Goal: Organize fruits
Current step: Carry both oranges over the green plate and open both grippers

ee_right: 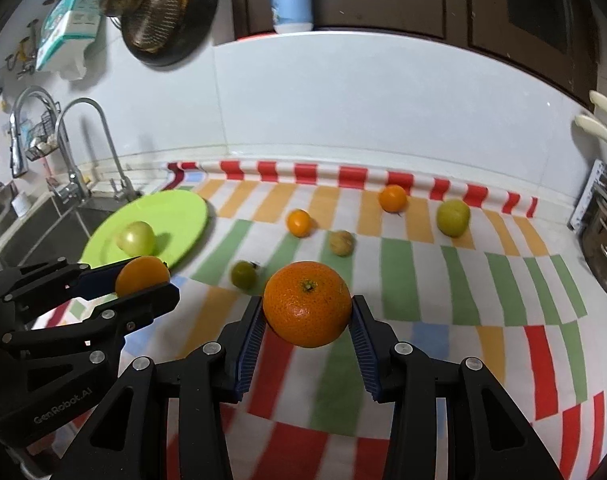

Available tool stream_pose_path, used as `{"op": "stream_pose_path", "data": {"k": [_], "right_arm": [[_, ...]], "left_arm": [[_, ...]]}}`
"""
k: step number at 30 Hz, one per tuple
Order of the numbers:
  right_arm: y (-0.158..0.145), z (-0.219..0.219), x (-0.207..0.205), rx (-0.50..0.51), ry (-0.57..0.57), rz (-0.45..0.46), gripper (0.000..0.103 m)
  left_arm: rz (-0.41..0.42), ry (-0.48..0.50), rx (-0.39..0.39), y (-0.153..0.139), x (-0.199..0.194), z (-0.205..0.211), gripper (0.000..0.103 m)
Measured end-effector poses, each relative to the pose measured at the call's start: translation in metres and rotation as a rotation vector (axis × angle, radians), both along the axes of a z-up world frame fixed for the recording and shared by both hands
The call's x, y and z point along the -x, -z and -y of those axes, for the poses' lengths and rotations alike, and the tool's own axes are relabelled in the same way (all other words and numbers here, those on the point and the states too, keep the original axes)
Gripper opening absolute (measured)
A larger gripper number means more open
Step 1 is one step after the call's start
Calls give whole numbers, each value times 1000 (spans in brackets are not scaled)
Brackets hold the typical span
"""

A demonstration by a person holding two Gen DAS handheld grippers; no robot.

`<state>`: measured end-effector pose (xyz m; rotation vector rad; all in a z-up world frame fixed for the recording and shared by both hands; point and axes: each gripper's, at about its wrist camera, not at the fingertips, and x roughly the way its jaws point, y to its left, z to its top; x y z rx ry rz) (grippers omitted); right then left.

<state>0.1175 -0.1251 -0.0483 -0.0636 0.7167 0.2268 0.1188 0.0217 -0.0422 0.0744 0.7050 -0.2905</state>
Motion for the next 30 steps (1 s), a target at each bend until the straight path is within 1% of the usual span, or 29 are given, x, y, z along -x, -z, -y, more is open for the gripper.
{"op": "stream_pose_path", "data": {"k": [8, 16, 23, 30], "right_arm": [[-10, -52, -7, -23, -64, 34, 43], [-15, -106, -22, -35, -128, 52, 43], [-10, -150, -50, -36, -173, 34, 43], [5, -182, -82, -36, -181, -6, 43]], "left_arm": [[39, -58, -16, -13, -2, -51, 32], [64, -107, -28, -20, -15, -104, 32], [62, -139, -43, -15, -38, -145, 32], [33, -144, -58, 2, -68, -175, 32]]}}
